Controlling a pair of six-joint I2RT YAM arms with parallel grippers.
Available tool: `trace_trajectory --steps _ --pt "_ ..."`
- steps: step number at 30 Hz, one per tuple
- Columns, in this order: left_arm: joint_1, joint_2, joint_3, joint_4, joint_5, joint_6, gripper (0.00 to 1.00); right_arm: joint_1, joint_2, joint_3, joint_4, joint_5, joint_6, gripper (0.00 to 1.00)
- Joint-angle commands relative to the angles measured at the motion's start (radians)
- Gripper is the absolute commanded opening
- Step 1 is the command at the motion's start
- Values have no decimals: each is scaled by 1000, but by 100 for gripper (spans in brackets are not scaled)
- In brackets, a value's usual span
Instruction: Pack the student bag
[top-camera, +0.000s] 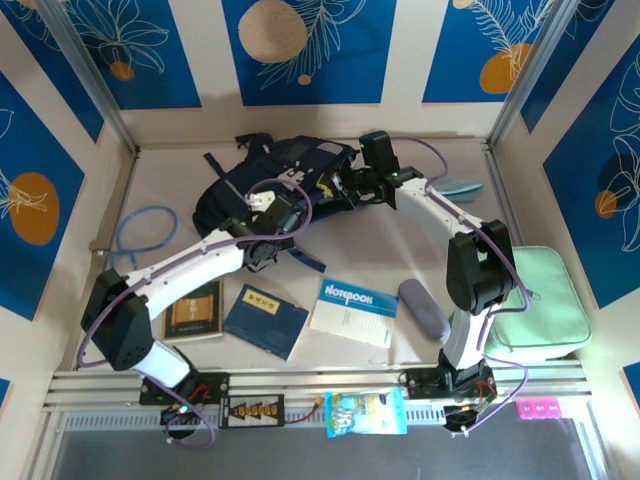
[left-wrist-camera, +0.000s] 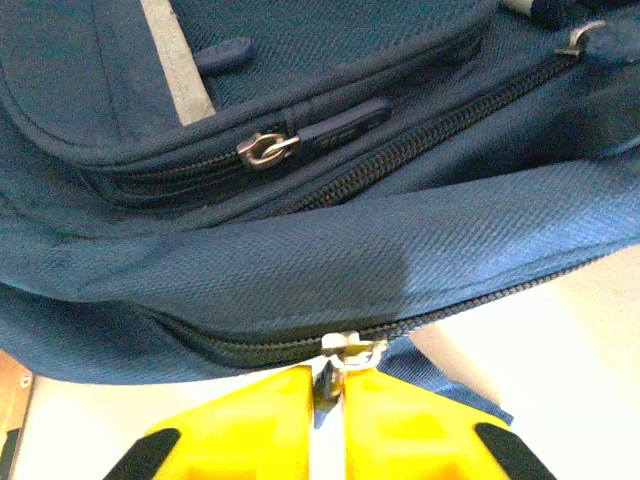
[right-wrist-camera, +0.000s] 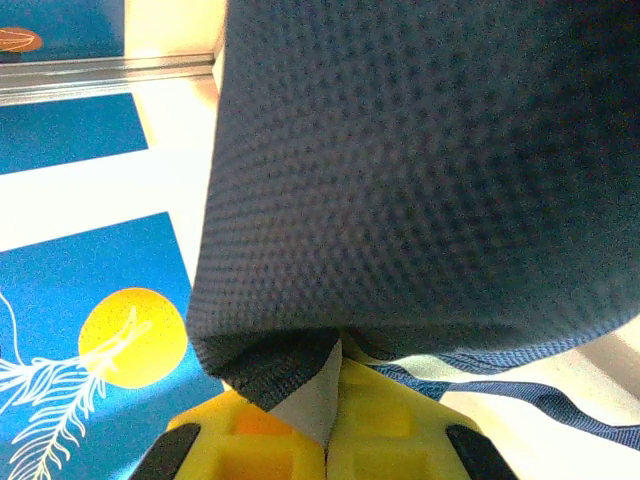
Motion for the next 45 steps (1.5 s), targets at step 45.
trace_trajectory --steps 45 --pt "46 3 -48 -42 -94 34 12 -3 7 72 -20 5 -42 0"
